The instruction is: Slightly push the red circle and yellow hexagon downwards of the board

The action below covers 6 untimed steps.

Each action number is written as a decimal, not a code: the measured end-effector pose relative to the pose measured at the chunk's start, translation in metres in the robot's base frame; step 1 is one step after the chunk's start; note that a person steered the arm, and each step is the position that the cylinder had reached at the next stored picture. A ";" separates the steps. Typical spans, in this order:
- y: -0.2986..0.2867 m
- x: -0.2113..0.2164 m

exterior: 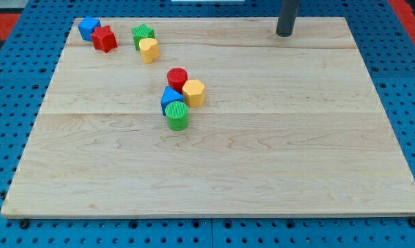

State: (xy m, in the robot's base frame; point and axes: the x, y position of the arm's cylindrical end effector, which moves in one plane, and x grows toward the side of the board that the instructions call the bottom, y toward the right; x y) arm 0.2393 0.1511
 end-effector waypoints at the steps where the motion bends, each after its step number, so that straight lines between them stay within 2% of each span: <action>1: 0.012 0.051; 2: 0.006 0.125; 3: -0.046 0.135; 4: -0.096 0.126; 6: -0.217 0.073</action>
